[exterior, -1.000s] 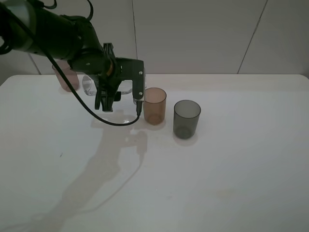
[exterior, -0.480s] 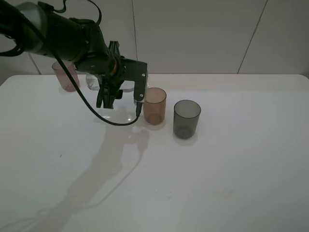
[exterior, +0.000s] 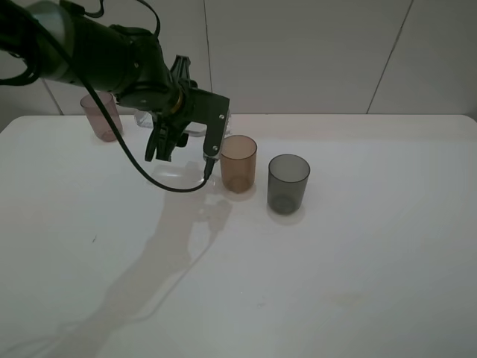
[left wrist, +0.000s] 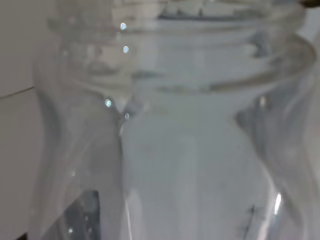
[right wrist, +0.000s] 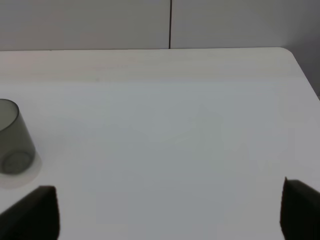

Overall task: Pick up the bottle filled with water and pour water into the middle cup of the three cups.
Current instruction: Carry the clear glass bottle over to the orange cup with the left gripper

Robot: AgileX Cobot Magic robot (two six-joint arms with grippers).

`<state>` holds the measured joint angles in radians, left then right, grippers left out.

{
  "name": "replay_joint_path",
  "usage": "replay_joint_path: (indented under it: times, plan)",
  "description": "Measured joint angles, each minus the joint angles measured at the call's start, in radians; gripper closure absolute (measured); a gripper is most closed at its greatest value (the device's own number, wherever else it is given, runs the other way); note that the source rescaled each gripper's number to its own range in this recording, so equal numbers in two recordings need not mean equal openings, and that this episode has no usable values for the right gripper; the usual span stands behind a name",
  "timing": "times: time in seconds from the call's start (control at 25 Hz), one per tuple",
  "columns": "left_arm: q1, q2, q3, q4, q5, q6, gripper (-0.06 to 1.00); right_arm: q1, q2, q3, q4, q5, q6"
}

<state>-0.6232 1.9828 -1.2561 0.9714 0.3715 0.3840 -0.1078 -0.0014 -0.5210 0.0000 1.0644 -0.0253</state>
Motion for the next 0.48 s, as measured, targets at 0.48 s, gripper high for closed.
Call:
replay_joint_path:
  times: [0.48]
  plan:
    - [0.0, 0.0, 0.0, 0.093, -0.002, 0.023, 0.93, 0.0, 0.0, 0.0, 0.0, 0.0, 0.0]
